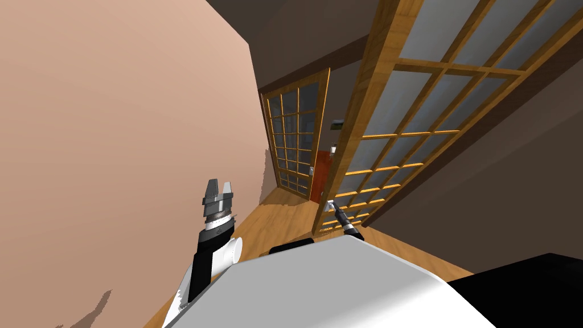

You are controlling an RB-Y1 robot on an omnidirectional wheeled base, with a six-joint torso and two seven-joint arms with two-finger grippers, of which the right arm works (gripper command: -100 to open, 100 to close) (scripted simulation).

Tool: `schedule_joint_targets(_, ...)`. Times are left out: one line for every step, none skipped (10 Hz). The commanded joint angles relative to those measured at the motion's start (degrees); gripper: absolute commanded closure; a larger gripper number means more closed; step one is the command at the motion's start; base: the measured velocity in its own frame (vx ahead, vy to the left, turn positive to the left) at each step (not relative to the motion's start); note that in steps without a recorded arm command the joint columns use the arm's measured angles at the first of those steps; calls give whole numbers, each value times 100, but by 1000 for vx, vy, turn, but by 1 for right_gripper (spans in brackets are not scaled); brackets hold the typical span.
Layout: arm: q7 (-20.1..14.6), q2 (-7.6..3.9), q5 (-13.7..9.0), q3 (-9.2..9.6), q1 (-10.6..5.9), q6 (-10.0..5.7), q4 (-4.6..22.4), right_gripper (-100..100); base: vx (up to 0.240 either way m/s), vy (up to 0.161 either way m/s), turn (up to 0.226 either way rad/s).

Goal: Pull the door open

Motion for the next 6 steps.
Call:
schedule_joint_targets(-165,57,-3,85,-71,-30,117,100,-26,-14,27)
schedule_joint_targets(-397,58,-76,131,-110,-4,132,100,-32,-15,36)
schedule_joint_targets(-403,58,-76,131,-110,-4,132,100,-28,-17,22)
schedule_joint_targets(-630,58,-148,177,-149,23,148,100,-37,-16,60)
schedule_joint_targets(-783,59,-220,223,-189,50,163,100,-52,-25,60)
schedule_joint_targets(-879,59,-220,223,-189,50,163,100,-43,-20,49)
